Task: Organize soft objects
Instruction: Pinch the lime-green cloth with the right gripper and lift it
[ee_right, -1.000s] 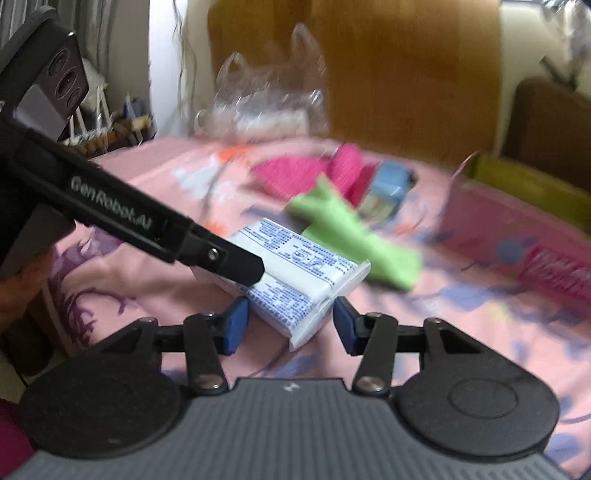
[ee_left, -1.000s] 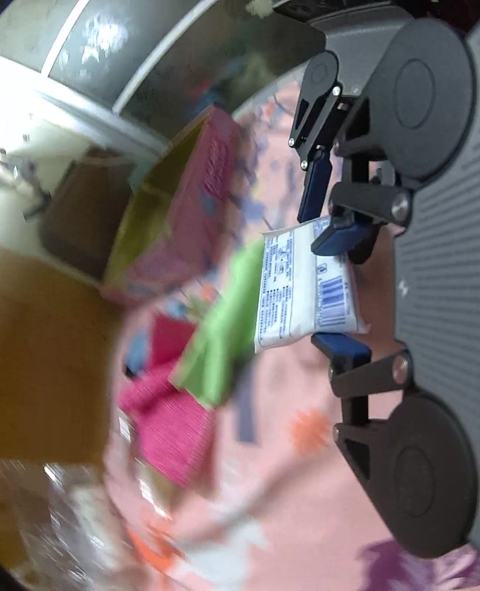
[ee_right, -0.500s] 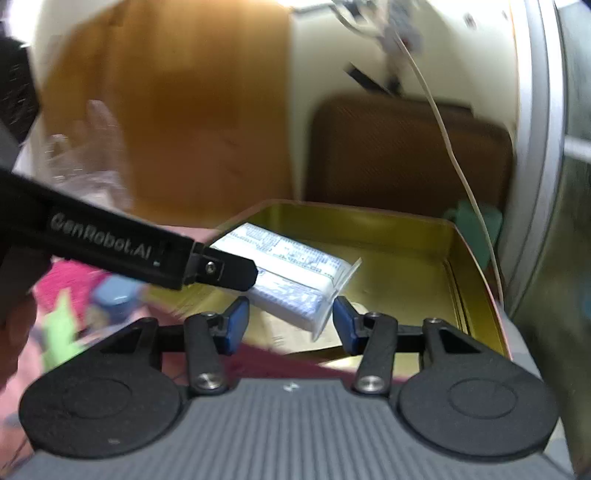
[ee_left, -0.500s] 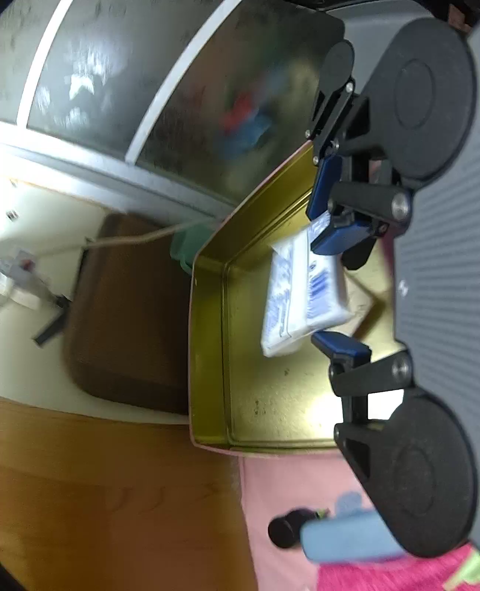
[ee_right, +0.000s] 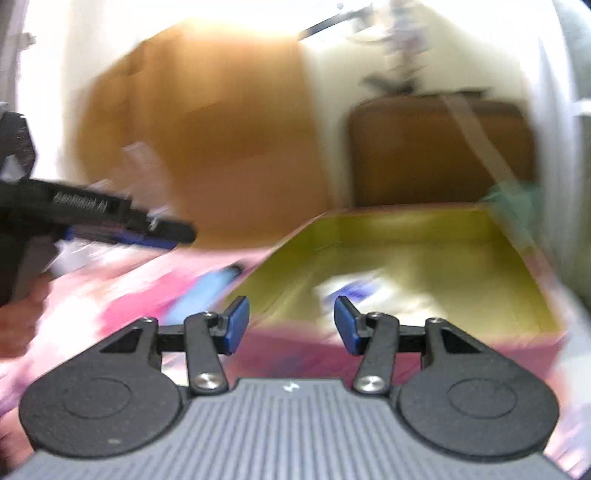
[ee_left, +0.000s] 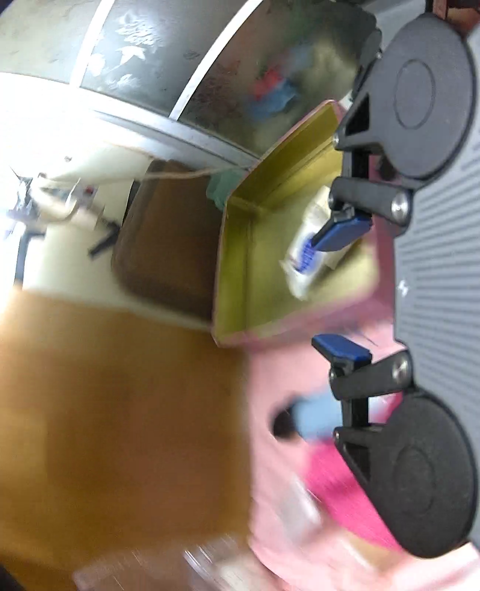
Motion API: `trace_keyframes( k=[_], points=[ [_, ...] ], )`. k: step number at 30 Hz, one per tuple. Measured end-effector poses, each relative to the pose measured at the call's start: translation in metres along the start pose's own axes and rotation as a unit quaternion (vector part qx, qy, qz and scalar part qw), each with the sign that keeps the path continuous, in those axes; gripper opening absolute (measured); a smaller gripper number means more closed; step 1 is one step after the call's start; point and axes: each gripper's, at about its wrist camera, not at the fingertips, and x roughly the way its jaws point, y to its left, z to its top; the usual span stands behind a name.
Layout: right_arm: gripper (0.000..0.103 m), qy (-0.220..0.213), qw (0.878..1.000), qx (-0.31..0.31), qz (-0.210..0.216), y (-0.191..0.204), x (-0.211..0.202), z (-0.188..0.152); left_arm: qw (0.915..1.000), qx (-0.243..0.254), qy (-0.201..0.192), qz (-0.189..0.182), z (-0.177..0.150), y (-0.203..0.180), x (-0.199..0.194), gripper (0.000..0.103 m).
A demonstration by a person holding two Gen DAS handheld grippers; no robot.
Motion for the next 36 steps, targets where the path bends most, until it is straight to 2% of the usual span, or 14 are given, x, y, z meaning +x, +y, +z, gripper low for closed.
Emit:
trace_keyframes(
  k=[4,8,11,12,13,14,15,19,21,24,26,30,32,36],
  points=[
    [0.055,0.062,0.996,-0.023,0.057,0.042,0.018,-0.026,0.9987,-0.044,0.014,0.019,-0.046,0.042,-0.047,0.051],
    [0.054,0.103,0.989,-0.067,0.077,0.079,0.045,-0.038,0.9940,-0.090,0.048,0.041,-0.090,0.069,-0.064,0.051],
    [0.053,0.118,0.986,-0.097,0.065,0.098,0.061,-0.043,0.9897,-0.122,0.067,0.032,-0.112,0.083,-0.072,0.051],
    [0.045,0.124,0.985,-0.103,0.061,0.104,0.066,-0.046,0.9883,-0.132,0.072,0.026,-0.114,0.086,-0.070,0.053],
    [0.020,0.133,0.984,-0.106,0.060,0.108,0.074,-0.048,0.9875,-0.137,0.075,0.022,-0.116,0.088,-0.070,0.057],
    [0.018,0.139,0.983,-0.109,0.054,0.112,0.077,-0.051,0.9872,-0.138,0.077,0.020,-0.118,0.088,-0.069,0.064],
    [0.006,0.136,0.983,-0.112,0.053,0.116,0.074,-0.051,0.9872,-0.137,0.078,0.019,-0.121,0.088,-0.070,0.065],
    [0.007,0.118,0.982,-0.110,0.099,0.135,0.046,-0.058,0.9890,-0.130,0.070,0.004,-0.121,0.080,-0.073,0.062],
    [0.007,0.100,0.981,-0.123,0.112,0.144,0.025,-0.061,0.9898,-0.126,0.068,-0.003,-0.121,0.078,-0.075,0.039],
    [0.007,0.070,0.981,-0.132,0.124,0.148,0.000,-0.062,0.9883,-0.124,0.081,-0.035,-0.126,0.073,-0.075,0.025],
    [0.007,0.057,0.979,-0.147,0.129,0.152,-0.004,-0.063,0.9875,-0.116,0.086,-0.063,-0.128,0.065,-0.077,0.025],
    [0.007,0.064,0.978,-0.145,0.139,0.158,0.017,-0.062,0.9915,-0.098,0.061,-0.059,-0.129,0.057,-0.099,0.026],
    [0.007,0.069,0.978,-0.134,0.147,0.162,0.033,-0.062,0.9918,-0.105,0.056,-0.047,-0.131,0.064,-0.107,0.034],
    [0.013,0.082,0.975,-0.158,0.137,0.179,0.064,-0.073,0.9899,-0.127,0.064,-0.003,-0.139,0.085,-0.111,0.039]
  ],
)
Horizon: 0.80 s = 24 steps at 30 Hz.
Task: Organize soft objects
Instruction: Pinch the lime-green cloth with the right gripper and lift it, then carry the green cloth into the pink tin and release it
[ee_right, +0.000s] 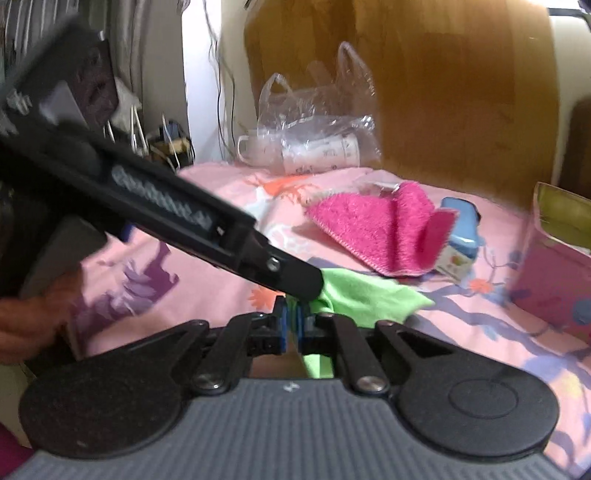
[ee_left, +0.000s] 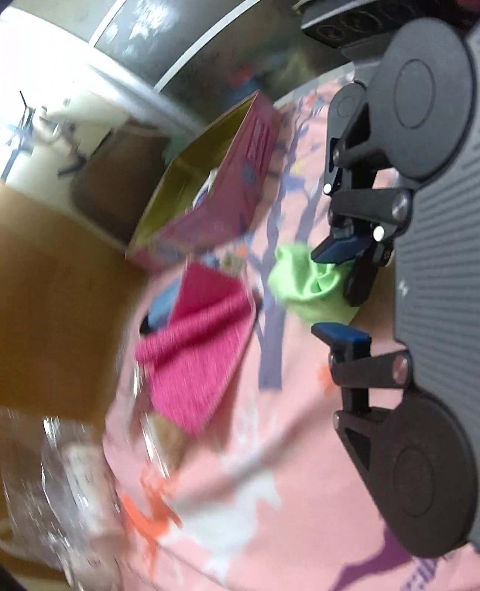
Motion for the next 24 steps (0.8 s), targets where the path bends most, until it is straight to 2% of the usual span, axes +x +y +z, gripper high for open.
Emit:
trace_keyframes(
  k=[2,4,8,10,13,16,19,24],
  points=[
    [0.029,0.012,1.000,-0.012,-0.006,0.004,0.004,-0.002,0.9997,-0.018,-0.001,0.015,-0.001,0.012,-0.003,0.044],
    [0.052,-0.003,1.000,-0.009,-0.002,0.005,-0.008,-0.003,0.9993,-0.029,-0.012,0.019,-0.002,0.019,-0.011,0.046],
    [0.071,-0.035,0.999,-0.030,-0.014,0.001,-0.042,-0.003,0.9989,-0.033,-0.026,0.023,-0.003,0.027,-0.024,0.046],
    [0.091,-0.041,0.998,-0.042,-0.023,-0.006,-0.047,-0.002,0.9989,-0.038,-0.025,0.014,-0.004,0.028,-0.025,0.046],
    [0.093,-0.028,0.997,-0.063,-0.018,-0.014,-0.037,0.004,0.9988,-0.045,-0.016,-0.008,-0.007,0.025,-0.021,0.050],
    [0.099,0.003,0.997,-0.073,0.007,-0.015,-0.017,0.008,0.9985,-0.052,-0.008,-0.017,-0.010,0.022,-0.016,0.052],
    [0.099,0.025,0.997,-0.075,0.024,-0.012,-0.001,0.008,0.9981,-0.058,-0.008,-0.022,-0.013,0.021,-0.017,0.052],
    [0.098,0.053,0.997,-0.056,0.022,-0.013,0.013,0.003,0.9983,-0.050,0.005,-0.030,-0.017,0.015,-0.013,0.052]
  ],
)
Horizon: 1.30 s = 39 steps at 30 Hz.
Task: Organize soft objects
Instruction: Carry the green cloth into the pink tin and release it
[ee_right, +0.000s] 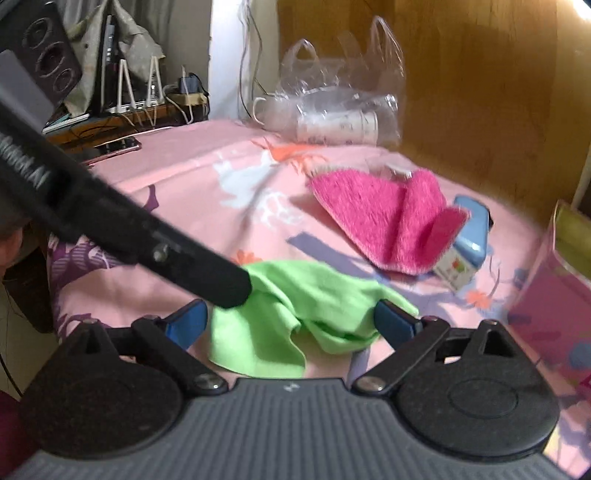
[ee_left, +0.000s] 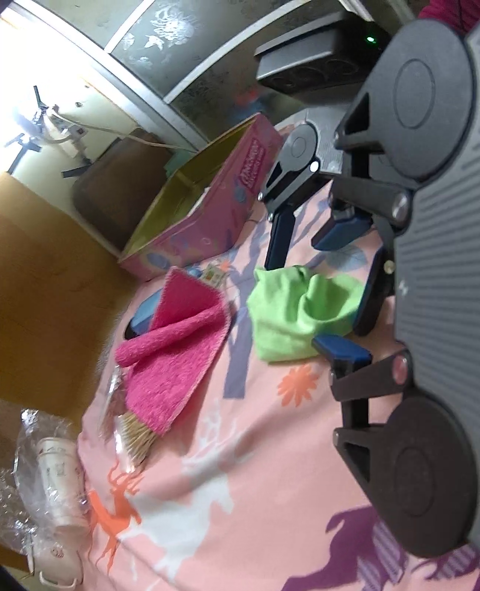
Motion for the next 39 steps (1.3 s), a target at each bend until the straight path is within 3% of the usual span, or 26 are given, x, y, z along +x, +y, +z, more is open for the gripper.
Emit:
trace_keyframes(
  k=[2,3,4,5,6,7,9,15,22,23,26,27,28,30,32,36,39],
  points=[
    [0.077,0.010,1.000,0.021,0.019,-0.003,0.002,-0.004,1.0000,0.001,0.010,0.000,-0.002,-0.001,0.009,0.048],
    [0.063,0.006,1.000,0.020,0.007,-0.002,0.000,-0.006,0.9999,-0.001,0.014,0.001,-0.003,-0.002,0.014,0.043],
    [0.036,0.002,1.000,0.015,0.008,0.000,-0.005,-0.008,0.9998,-0.001,0.018,0.001,-0.003,-0.002,0.020,0.040],
    [0.020,-0.001,1.000,0.022,0.019,0.000,-0.009,-0.008,0.9998,0.000,0.018,0.006,-0.002,-0.002,0.024,0.037],
    [0.010,-0.001,0.999,0.030,0.026,0.000,-0.013,-0.009,0.9998,0.001,0.020,0.006,-0.001,-0.002,0.027,0.035],
    [0.010,-0.010,1.000,0.026,0.013,0.000,-0.017,-0.010,0.9998,-0.003,0.019,-0.002,0.001,-0.002,0.028,0.034],
    [0.009,-0.035,0.999,0.009,-0.018,0.003,-0.032,-0.010,0.9996,-0.001,0.021,-0.018,0.009,-0.008,0.029,0.032],
    [0.010,-0.105,0.986,0.030,-0.125,-0.038,-0.080,-0.005,0.9952,0.085,-0.005,-0.048,0.048,-0.072,0.041,0.032],
    [0.010,-0.117,0.961,0.111,-0.227,-0.129,-0.113,-0.018,0.9838,0.156,-0.002,-0.089,0.098,-0.159,0.119,0.035],
    [0.010,-0.114,0.956,0.123,-0.242,-0.143,-0.117,-0.022,0.9826,0.163,0.000,-0.089,0.102,-0.172,0.132,0.040],
    [0.014,-0.100,0.940,0.145,-0.293,-0.178,-0.119,-0.032,0.9784,0.189,-0.004,-0.083,0.110,-0.204,0.168,0.073],
    [0.033,-0.086,0.931,0.151,-0.321,-0.192,-0.117,-0.037,0.9780,0.195,-0.010,-0.074,0.110,-0.210,0.176,0.078],
    [0.066,-0.071,0.926,0.160,-0.336,-0.203,-0.115,-0.042,0.9782,0.198,-0.017,-0.061,0.111,-0.216,0.185,0.078],
    [0.086,-0.068,0.909,0.178,-0.370,-0.218,-0.118,-0.052,0.9787,0.197,-0.025,-0.050,0.108,-0.219,0.193,0.078],
    [0.086,-0.073,0.900,0.189,-0.386,-0.220,-0.130,-0.059,0.9792,0.196,-0.023,-0.049,0.103,-0.214,0.191,0.078],
    [0.086,-0.136,0.899,0.213,-0.359,-0.199,-0.150,-0.056,0.9811,0.184,-0.044,-0.039,0.093,-0.174,0.153,0.078],
    [0.084,-0.181,0.910,0.191,-0.320,-0.171,-0.152,-0.038,0.9824,0.171,-0.075,-0.001,0.082,-0.133,0.110,0.079]
  ],
)
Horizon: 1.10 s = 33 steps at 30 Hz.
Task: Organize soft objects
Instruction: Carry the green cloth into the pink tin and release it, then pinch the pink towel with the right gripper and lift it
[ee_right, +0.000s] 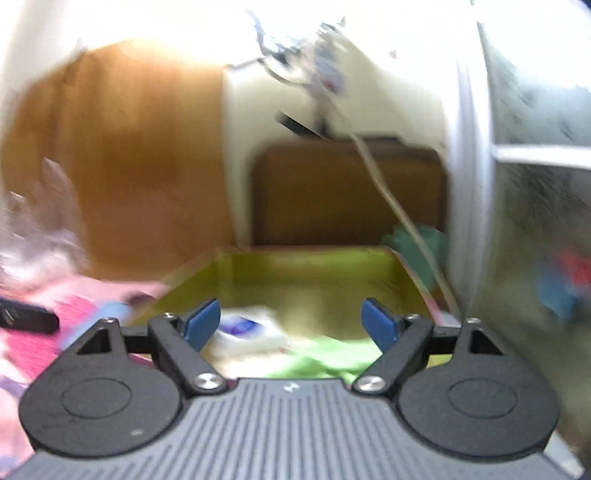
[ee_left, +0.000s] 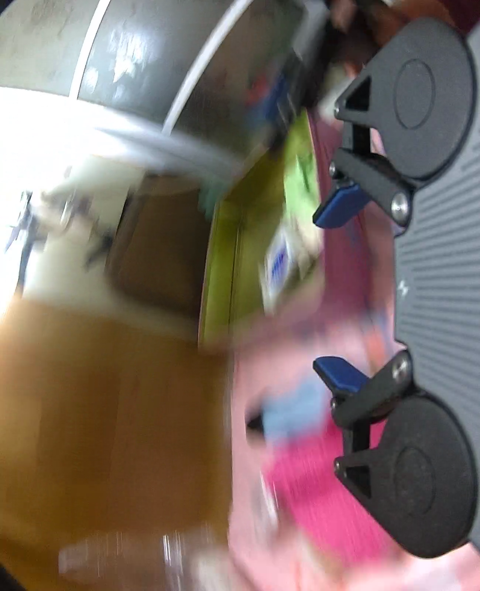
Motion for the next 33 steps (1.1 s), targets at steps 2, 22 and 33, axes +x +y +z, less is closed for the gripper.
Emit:
trace_keyframes(
  k=[2,22,33],
  points=[
    [0.078,0.003,0.998,-0.009,0.059,0.029,0.005,0.005,0.9986,-0.007,-0.012,0.052,-0.017,0.029,-0.031,0.079],
    [0.012,0.175,0.960,-0.153,0.156,0.231,0.121,-0.024,0.9763,-0.122,-0.052,0.172,-0.094,0.155,-0.171,0.079],
    [0.013,0.149,0.930,-0.152,0.300,0.197,-0.029,-0.057,0.9895,-0.143,-0.021,0.005,-0.092,0.119,-0.155,0.079]
  ],
)
